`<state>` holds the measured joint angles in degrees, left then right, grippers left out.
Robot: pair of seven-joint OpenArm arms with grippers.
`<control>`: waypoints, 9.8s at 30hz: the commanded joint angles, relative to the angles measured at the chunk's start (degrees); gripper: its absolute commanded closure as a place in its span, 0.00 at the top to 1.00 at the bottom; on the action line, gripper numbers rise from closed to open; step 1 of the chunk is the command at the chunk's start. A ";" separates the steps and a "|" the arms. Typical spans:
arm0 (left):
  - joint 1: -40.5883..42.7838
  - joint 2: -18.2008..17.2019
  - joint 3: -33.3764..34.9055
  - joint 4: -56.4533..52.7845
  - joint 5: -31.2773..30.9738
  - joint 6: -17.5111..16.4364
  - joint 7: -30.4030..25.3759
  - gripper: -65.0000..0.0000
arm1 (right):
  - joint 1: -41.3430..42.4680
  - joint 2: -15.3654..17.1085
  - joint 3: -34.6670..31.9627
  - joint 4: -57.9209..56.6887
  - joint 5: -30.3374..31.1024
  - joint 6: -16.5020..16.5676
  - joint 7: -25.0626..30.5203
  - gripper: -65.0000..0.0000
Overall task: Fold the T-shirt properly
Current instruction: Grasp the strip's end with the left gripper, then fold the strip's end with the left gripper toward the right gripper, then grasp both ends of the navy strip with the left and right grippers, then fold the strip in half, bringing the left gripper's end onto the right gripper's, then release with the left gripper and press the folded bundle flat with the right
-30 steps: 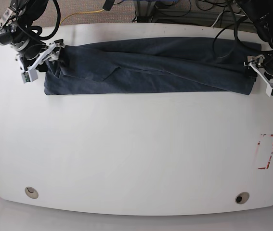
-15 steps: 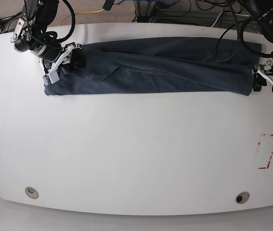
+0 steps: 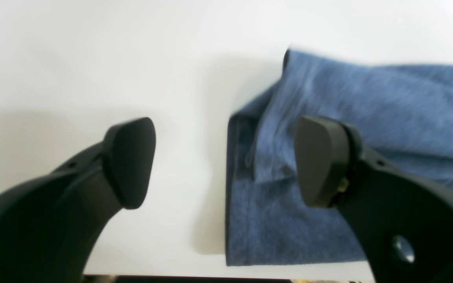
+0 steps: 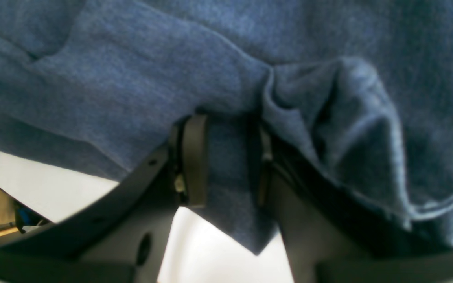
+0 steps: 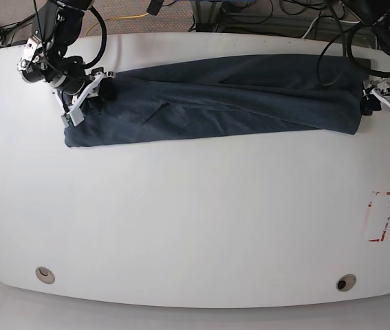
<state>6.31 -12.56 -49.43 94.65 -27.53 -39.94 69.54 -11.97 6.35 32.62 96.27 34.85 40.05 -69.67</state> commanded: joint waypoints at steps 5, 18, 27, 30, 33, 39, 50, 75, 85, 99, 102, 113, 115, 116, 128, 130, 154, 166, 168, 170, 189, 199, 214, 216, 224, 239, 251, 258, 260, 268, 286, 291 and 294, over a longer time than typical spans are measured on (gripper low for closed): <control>1.21 -1.11 -1.25 -5.90 -0.73 -0.06 -0.57 0.80 | 0.41 0.64 0.21 0.57 -0.26 -0.05 -0.27 0.25; 0.86 -0.76 2.62 -11.79 -0.65 -0.06 -0.92 0.80 | 0.14 0.46 0.21 0.83 -0.08 -0.05 -0.27 0.25; 1.21 0.73 7.10 -11.35 -0.73 -0.06 -0.92 0.71 | 0.32 0.29 0.21 0.83 -0.08 -0.05 -0.35 0.25; 1.12 1.52 7.36 -11.18 -0.56 -0.06 -0.92 0.43 | 0.32 0.20 0.21 0.83 -0.08 -0.05 -0.35 0.25; 0.86 2.05 7.36 -11.09 -0.38 -0.06 -0.92 0.15 | 0.41 0.11 0.21 0.83 -0.08 -0.05 -0.35 0.25; 1.39 3.19 7.36 -3.27 -0.38 -0.06 -0.83 0.07 | 0.49 0.11 0.21 0.57 -0.08 -0.05 -0.35 0.25; 6.40 6.53 16.86 16.51 -0.56 -0.06 -0.57 0.07 | 0.41 0.02 0.21 0.57 -0.08 -0.05 -0.27 0.25; -1.69 18.49 39.36 16.78 -0.38 -0.06 -0.57 0.07 | 0.32 -1.12 0.30 0.57 -0.17 -0.05 -0.27 0.25; -4.68 18.49 43.41 12.38 -0.56 -0.06 -0.57 0.07 | 0.49 -1.12 0.30 0.57 -0.08 -0.05 -0.27 0.25; -6.79 19.46 49.74 8.60 -0.56 -0.06 -0.66 0.42 | 0.58 -1.12 0.30 0.57 -0.08 -0.05 -0.27 0.25; -6.79 21.56 50.35 8.69 -0.56 -0.06 -0.66 0.55 | 1.46 -1.21 0.30 0.74 -0.08 -0.05 -0.27 0.25; -8.11 21.56 54.75 16.25 -0.65 -0.06 -0.66 0.60 | 3.04 -1.12 0.65 0.92 -0.08 -0.05 -0.27 0.24; -8.28 19.99 52.64 16.16 -0.65 -0.06 -0.75 0.60 | 4.01 -1.12 0.65 1.01 -0.08 -0.05 -0.27 0.24; -8.28 18.84 51.76 16.16 -0.65 -0.06 -0.75 0.59 | 4.54 -0.94 0.65 1.71 -0.08 -0.05 -0.27 0.24; -1.95 6.53 44.11 16.07 -0.47 -0.06 -2.07 0.59 | 8.32 -0.94 2.76 11.82 0.01 -0.05 -3.08 0.62; -0.02 6.01 43.58 16.07 -0.38 -0.06 -4.00 0.59 | 9.20 -1.47 5.93 11.82 0.18 -0.05 -4.31 0.75; 5.25 4.86 43.41 8.25 -0.30 -0.06 -13.41 0.59 | 11.83 7.67 17.44 -17.90 18.12 -0.05 -5.36 0.91; 5.25 4.86 43.41 8.25 -0.30 -0.06 -13.41 0.59 | 7.53 5.21 9.00 -17.90 18.12 -0.05 0.79 0.85; 5.34 4.86 43.41 8.25 -0.30 -0.06 -13.41 0.59 | 7.53 5.04 8.65 -17.90 18.12 -0.05 0.79 0.71; 5.34 4.86 43.41 8.07 -0.30 -0.06 -13.41 0.59 | 7.53 5.04 8.57 -17.90 18.03 -0.05 0.88 0.49; 1.30 8.64 43.41 -4.76 -0.38 -0.06 -13.49 0.59 | 2.43 7.15 6.28 6.10 18.12 -2.21 0.44 0.00; -2.39 14.97 43.67 -10.39 -0.30 -0.06 -13.49 0.59 | 1.11 8.29 -6.56 16.65 18.64 -5.90 0.35 0.00; -1.87 17.26 45.78 -11.88 -0.30 -0.06 -13.49 0.59 | 7.09 3.28 -18.51 16.04 18.12 -6.34 -0.09 0.00; -1.69 17.26 45.78 -11.62 -0.30 -0.06 -13.49 0.59 | 8.14 2.05 -19.74 14.98 18.12 -6.34 -0.09 0.00; -1.43 17.17 45.78 -11.79 -0.30 -0.06 -13.49 0.59 | 11.04 -1.56 -20.36 8.04 18.12 -6.25 0.17 0.00; -1.51 17.26 45.78 -9.77 -0.56 -0.06 -13.32 0.59 | 13.86 2.22 -33.98 -0.14 18.03 -6.34 8.70 0.63; 0.42 17.17 45.25 0.69 -1.00 -0.06 -13.49 0.59 | 14.65 4.24 -35.57 2.24 18.20 -6.43 8.61 0.90; 4.82 16.56 38.75 9.04 -9.61 -0.06 -15.16 0.57 | 14.47 5.21 -35.57 5.67 18.20 -6.34 8.53 0.90; 5.69 14.62 36.46 11.68 -12.16 -0.06 -15.16 0.49 | 14.47 5.21 -35.57 5.49 18.20 -6.34 8.53 0.90; 8.33 4.16 27.85 13.70 -21.13 -0.06 -15.16 0.42 | 14.03 2.66 -35.57 0.04 14.86 -5.90 8.79 0.89; 9.83 -1.73 15.80 13.61 -24.56 -0.06 -15.16 0.42 | 19.40 -11.05 -46.38 -7.08 -2.54 -6.25 8.88 0.63; 9.21 -1.64 20.64 13.88 -22.27 -0.06 -15.16 0.42 | 19.13 -10.53 -47.43 -1.90 -3.77 -6.25 8.88 0.63; 8.60 -1.38 25.30 13.88 -18.58 -0.06 -15.43 0.42 | 17.29 -7.01 -45.85 3.38 -3.51 -5.90 8.79 0.63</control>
<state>15.55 -13.52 -25.39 107.22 -46.37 -39.77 55.81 5.15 -2.68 -14.35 95.83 30.52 33.67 -61.60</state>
